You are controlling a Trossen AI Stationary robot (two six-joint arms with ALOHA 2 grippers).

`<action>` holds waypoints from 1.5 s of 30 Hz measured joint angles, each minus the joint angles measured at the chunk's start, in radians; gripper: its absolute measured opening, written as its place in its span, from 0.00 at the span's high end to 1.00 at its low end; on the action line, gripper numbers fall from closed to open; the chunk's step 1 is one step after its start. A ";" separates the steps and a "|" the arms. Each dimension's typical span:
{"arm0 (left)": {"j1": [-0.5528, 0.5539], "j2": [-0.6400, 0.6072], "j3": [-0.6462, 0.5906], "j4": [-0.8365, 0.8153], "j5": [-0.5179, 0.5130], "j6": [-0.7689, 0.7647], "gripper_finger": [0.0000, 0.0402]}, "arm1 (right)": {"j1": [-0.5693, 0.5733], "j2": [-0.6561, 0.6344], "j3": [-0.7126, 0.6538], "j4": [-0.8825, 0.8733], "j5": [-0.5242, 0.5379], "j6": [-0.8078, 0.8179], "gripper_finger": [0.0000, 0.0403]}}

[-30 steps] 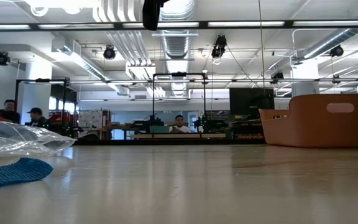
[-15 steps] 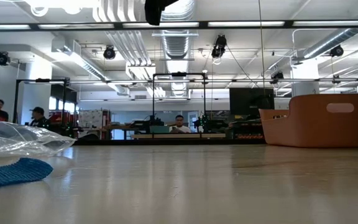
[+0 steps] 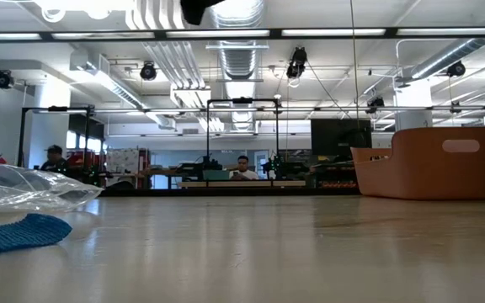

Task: Roll bandage
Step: Roll the orange bandage

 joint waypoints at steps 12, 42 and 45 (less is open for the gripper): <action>-0.088 0.049 -0.012 0.205 0.044 0.025 0.42 | -0.002 -0.019 0.000 -0.025 -0.018 0.028 0.98; -0.009 0.262 0.050 0.478 -0.120 0.131 0.99 | -0.011 -0.021 0.000 -0.063 -0.023 0.086 0.98; 0.008 0.195 0.050 0.415 -0.173 0.190 1.00 | -0.011 -0.021 0.000 -0.096 -0.027 0.116 0.98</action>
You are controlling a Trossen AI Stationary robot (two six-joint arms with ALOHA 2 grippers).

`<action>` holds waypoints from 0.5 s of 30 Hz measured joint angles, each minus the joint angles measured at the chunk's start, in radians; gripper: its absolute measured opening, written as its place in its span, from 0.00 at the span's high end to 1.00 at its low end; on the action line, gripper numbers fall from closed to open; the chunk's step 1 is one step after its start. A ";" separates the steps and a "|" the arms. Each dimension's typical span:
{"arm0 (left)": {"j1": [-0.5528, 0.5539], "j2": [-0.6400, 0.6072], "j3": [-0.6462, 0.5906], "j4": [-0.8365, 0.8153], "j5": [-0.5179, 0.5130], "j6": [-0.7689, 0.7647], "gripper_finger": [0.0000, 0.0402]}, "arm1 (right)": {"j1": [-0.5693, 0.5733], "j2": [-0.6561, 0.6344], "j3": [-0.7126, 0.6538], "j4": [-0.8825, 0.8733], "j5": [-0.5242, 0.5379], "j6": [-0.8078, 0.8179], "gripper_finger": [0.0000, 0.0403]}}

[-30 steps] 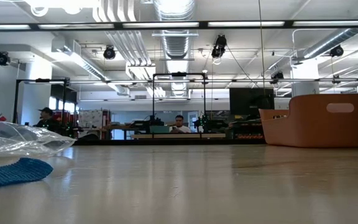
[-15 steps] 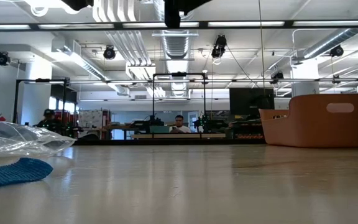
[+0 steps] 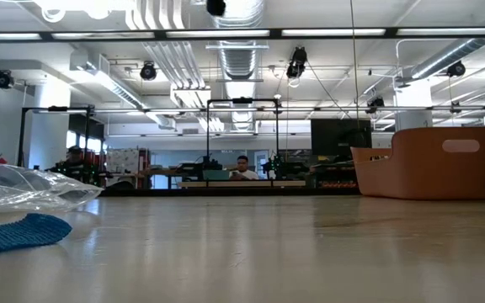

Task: Roll bandage
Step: Roll the orange bandage

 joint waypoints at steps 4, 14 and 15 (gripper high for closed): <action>0.042 -0.114 0.000 -0.050 -0.034 0.093 1.00 | 0.000 0.000 0.000 -0.041 -0.001 0.035 0.98; 0.121 -0.249 0.042 -0.138 0.095 0.176 1.00 | -0.001 0.049 0.000 -0.049 -0.028 0.066 0.98; 0.121 -0.246 0.062 -0.154 0.124 0.179 1.00 | -0.002 0.057 0.000 -0.048 -0.033 0.066 0.98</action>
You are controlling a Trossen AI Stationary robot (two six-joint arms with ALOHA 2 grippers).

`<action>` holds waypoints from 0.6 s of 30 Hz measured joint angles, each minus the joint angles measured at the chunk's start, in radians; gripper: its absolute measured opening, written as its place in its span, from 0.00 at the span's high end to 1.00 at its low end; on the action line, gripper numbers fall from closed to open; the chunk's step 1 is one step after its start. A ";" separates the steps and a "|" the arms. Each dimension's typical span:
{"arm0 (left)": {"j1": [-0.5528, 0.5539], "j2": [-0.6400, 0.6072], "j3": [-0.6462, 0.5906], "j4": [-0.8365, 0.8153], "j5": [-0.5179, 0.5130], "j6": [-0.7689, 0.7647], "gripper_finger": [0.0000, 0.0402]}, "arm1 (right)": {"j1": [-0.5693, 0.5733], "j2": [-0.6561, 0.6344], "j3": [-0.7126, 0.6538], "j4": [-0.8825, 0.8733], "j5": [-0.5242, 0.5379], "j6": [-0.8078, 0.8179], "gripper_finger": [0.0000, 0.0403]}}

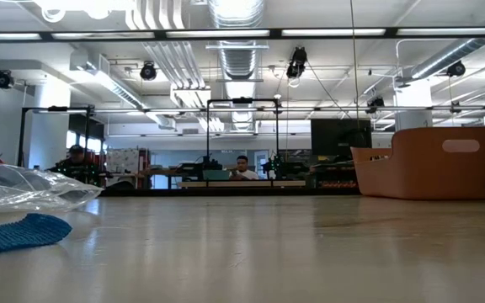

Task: Roll bandage
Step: Roll the orange bandage

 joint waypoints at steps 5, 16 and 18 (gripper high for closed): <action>-0.006 0.060 0.141 -0.147 0.027 0.023 1.00 | -0.008 0.040 0.000 0.005 -0.013 0.004 0.98; -0.004 0.153 0.417 -0.391 0.026 0.044 1.00 | -0.009 0.049 0.001 0.021 -0.070 0.011 0.98; -0.005 0.152 0.433 -0.393 0.026 0.048 1.00 | -0.009 0.050 0.001 0.015 -0.079 0.010 0.98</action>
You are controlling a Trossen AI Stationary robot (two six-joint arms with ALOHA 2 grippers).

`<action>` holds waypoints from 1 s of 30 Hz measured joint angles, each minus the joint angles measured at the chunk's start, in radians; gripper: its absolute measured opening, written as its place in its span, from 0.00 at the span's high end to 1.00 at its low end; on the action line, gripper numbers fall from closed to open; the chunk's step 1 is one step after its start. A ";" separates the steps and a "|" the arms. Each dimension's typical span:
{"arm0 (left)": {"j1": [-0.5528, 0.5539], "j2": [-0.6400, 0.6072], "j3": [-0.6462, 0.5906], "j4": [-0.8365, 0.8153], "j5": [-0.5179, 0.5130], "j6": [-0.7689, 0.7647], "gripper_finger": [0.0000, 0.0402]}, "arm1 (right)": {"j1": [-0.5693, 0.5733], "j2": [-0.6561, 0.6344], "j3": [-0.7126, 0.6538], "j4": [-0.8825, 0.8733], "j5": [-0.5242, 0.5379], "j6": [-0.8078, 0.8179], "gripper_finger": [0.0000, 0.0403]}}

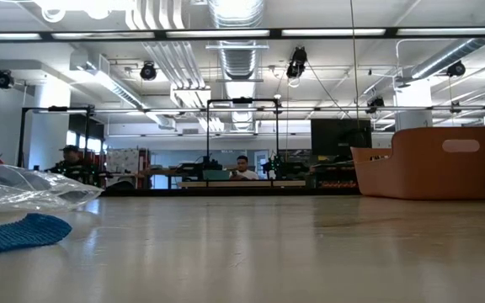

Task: Roll bandage
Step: Roll the orange bandage

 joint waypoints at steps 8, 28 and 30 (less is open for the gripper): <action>0.017 -0.013 -0.008 -0.075 -0.077 -0.012 1.00 | 0.002 -0.003 0.000 0.101 -0.105 -0.010 0.98; 0.016 -0.012 -0.085 -0.164 -0.059 -0.173 1.00 | 0.004 -0.145 0.000 0.106 -0.113 -0.094 0.98; 0.012 -0.012 -0.107 -0.164 -0.054 -0.202 1.00 | 0.004 -0.156 0.000 0.114 -0.111 -0.108 0.98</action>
